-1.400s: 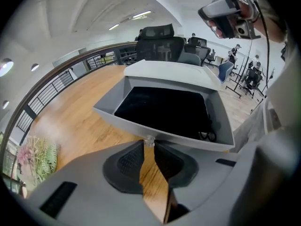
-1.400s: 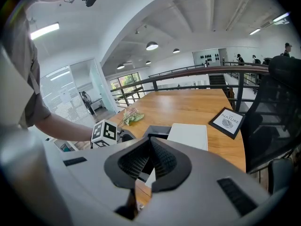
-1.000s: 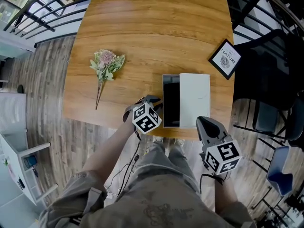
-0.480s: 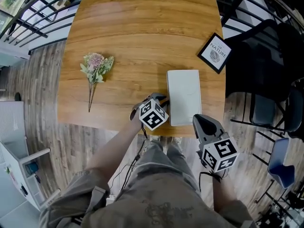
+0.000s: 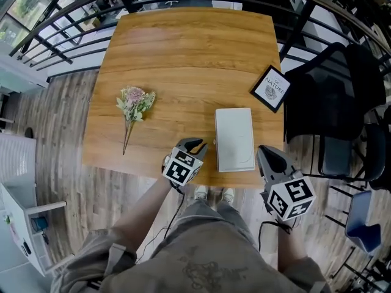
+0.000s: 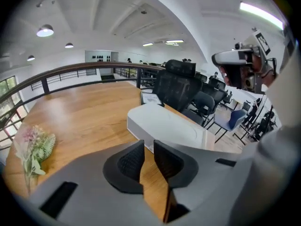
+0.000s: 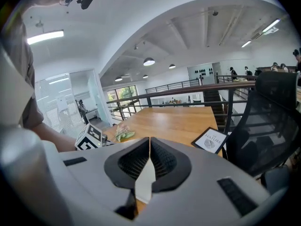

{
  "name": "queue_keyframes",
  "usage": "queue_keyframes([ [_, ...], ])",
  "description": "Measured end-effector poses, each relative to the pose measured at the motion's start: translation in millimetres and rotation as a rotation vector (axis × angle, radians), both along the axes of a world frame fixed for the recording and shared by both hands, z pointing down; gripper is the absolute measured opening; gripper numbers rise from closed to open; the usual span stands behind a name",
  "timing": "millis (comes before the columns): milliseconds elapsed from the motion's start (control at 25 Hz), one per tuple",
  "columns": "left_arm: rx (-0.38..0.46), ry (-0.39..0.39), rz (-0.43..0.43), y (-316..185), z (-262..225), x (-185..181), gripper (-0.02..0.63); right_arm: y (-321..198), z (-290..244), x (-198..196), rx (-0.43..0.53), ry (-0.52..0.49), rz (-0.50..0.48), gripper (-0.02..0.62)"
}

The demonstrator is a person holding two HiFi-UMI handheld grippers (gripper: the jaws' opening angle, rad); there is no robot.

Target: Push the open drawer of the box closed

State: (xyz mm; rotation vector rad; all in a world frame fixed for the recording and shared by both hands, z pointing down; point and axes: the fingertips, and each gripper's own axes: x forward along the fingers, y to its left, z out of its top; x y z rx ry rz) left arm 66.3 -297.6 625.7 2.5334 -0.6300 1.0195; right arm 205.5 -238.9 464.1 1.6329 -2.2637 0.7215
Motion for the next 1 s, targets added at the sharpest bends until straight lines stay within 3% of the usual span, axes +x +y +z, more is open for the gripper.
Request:
queue_keyframes([
  [240, 0.165, 0.128, -0.064, -23, -98, -7, 0.048, -9, -68, 3, 0.187, 0.030, -0.038, 0.034],
  [720, 0.499, 0.363, -0.049, -11, -279, -1, 0.030, 21, -199, 9, 0.467, 0.076, -0.025, 0.034],
  [1000, 0.589, 0.471, -0.071, 12, -338, -12, 0.025, 54, -243, 11, 0.600, 0.118, 0.004, 0.034],
])
